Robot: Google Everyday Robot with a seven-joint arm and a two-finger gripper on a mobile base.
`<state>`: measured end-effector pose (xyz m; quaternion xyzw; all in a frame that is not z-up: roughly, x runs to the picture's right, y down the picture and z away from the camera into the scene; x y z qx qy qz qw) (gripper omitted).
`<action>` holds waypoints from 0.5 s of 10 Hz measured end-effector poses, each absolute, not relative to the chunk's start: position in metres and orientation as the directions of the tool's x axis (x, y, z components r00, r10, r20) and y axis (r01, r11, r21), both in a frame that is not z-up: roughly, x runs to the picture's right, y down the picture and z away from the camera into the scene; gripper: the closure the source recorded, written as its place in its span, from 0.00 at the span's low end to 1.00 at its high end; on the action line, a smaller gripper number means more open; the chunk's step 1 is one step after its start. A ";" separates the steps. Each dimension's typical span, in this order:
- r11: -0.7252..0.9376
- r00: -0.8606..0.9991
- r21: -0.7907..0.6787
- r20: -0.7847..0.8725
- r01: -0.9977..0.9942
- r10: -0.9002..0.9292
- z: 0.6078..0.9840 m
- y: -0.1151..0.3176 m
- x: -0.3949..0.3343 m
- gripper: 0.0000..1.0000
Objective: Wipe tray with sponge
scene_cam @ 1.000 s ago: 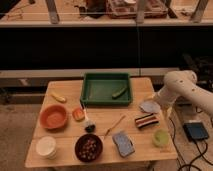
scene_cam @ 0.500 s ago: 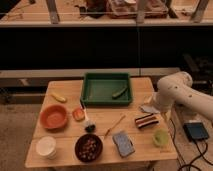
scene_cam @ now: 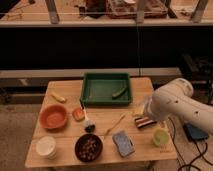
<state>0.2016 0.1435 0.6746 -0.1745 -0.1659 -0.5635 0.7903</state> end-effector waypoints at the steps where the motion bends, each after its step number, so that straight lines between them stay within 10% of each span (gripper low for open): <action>1: 0.278 0.277 -0.067 0.461 0.958 -0.843 0.671 0.145 0.196 0.20; 5: 0.238 0.206 0.001 0.497 0.971 -0.843 0.667 0.145 0.189 0.20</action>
